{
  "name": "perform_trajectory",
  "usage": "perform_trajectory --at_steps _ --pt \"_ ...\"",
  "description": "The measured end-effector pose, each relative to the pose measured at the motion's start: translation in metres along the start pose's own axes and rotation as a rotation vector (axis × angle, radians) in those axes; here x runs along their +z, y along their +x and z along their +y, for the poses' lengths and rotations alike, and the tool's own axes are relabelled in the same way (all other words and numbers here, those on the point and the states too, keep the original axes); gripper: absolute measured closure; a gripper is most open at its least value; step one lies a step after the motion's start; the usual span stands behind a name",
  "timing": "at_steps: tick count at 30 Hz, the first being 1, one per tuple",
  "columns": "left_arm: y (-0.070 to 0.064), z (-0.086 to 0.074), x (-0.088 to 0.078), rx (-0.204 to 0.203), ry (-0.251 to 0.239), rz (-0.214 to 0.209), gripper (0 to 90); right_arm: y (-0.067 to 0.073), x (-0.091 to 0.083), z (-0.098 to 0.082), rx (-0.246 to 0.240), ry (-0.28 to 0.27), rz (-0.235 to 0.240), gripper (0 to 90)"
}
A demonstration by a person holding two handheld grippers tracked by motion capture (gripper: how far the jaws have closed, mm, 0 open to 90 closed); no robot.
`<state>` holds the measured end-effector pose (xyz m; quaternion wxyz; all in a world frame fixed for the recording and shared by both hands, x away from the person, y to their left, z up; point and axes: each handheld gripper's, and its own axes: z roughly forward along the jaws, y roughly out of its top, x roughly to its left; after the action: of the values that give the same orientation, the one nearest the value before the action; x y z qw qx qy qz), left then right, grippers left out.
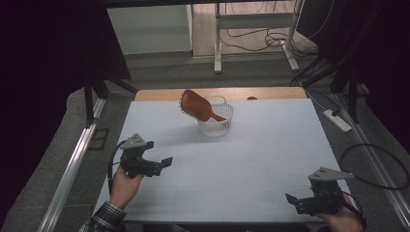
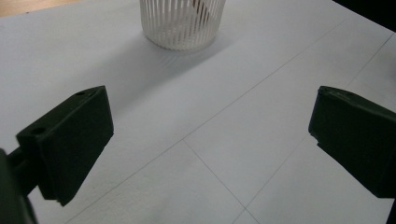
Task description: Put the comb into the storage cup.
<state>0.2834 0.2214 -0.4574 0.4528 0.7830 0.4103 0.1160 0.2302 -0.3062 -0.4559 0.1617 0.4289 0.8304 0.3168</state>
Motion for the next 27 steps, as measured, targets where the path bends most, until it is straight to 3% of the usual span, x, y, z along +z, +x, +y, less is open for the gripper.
perform_trajectory --at_steps 27 --pt "-0.002 -0.022 -0.021 -0.032 -0.004 0.025 0.7 0.0 0.0 0.0 -0.002 0.003 -0.001 0.0"
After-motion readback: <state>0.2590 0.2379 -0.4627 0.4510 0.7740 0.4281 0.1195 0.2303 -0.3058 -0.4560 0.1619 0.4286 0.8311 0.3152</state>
